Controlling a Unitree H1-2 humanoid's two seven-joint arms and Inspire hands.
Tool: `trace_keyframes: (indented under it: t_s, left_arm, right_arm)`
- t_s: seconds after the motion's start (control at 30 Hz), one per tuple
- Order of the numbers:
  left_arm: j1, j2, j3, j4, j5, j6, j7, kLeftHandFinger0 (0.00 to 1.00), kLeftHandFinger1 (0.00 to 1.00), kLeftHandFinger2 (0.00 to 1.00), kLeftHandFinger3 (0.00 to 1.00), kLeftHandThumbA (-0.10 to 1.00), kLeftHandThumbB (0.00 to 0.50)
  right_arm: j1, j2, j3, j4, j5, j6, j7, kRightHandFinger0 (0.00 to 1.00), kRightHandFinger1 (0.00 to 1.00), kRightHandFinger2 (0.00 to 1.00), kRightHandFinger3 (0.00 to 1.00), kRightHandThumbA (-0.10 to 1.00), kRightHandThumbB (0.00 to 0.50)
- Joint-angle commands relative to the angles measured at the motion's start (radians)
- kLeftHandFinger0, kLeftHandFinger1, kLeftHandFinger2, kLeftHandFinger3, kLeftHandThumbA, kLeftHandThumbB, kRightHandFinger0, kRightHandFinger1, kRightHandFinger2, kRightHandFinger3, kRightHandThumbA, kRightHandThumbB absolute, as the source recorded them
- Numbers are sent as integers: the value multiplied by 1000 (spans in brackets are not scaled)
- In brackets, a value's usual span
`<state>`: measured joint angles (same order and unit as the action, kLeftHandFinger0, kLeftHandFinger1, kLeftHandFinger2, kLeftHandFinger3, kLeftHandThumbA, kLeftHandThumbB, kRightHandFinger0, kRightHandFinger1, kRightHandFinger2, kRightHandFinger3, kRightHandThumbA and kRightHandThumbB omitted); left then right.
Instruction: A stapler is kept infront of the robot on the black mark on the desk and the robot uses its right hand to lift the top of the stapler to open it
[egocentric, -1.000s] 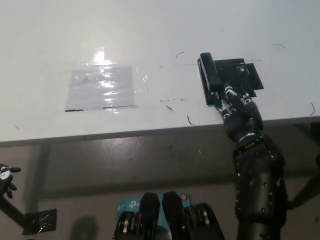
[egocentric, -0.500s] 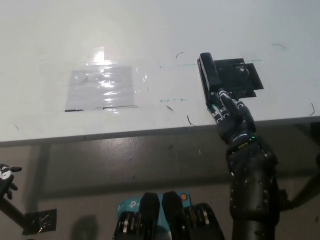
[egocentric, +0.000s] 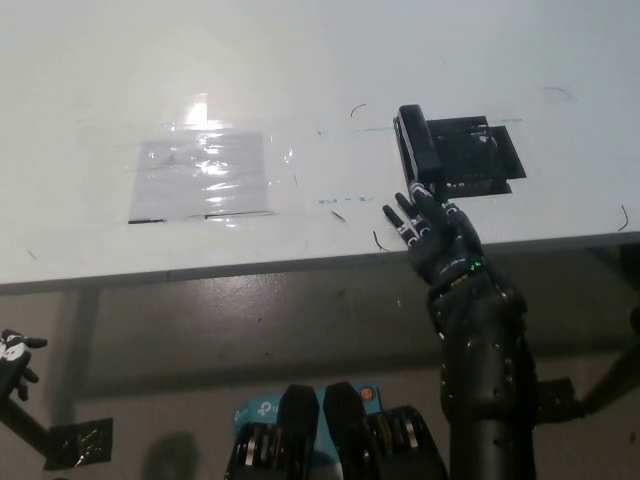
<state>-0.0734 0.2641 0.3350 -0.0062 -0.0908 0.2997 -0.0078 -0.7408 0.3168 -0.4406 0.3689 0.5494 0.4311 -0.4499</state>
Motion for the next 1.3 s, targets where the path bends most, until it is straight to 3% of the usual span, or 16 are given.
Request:
trace_keyframes:
  t_s: [0.0, 0.13, 0.33, 0.53, 0.67, 0.8, 1.0, 1.27]
  left_arm:
    - [6, 7, 10, -27, -1, -13, 22, 176, 228, 464, 768, -66, 0]
    - [15, 8, 9, -32, 5, -15, 23, 189, 236, 458, 758, -62, 0]
    - [23, 3, 16, -32, -3, -8, 29, 187, 234, 463, 773, -43, 0]
    - [31, 5, 17, -30, 2, -15, 31, 151, 213, 467, 744, -2, 0]
    - [34, 3, 21, -26, -7, -21, 28, 146, 213, 461, 746, 3, 0]
    - [33, 5, 18, -19, -6, -27, 24, 182, 231, 473, 782, 14, 0]
    - [36, 4, 16, -34, 0, -8, 29, 155, 219, 473, 798, 13, 0]
    - [39, 1, 14, -27, 2, -11, 30, 157, 216, 465, 790, -7, 0]
  right_arm:
    - [-112, 4, 42, -9, 4, -46, 43, 690, 819, 945, 1000, 503, 0]
    - [-166, -10, 65, -3, -15, -54, 46, 589, 742, 860, 1000, 495, 0]
    - [-236, -50, 114, -14, -57, -70, 61, 571, 680, 804, 971, 447, 0]
    - [-301, -85, 125, -8, -66, -55, 37, 475, 573, 679, 867, 424, 0]
    - [-314, -96, 120, 6, -62, -52, 41, 488, 583, 699, 884, 409, 0]
    - [-339, -125, 125, 86, -83, -88, 57, 464, 563, 680, 863, 400, 0]
    - [-423, -182, 136, 285, -114, -164, 80, 445, 554, 670, 859, 405, 0]
    - [-629, -268, 115, 733, -130, -344, 100, 404, 529, 642, 840, 384, 0]
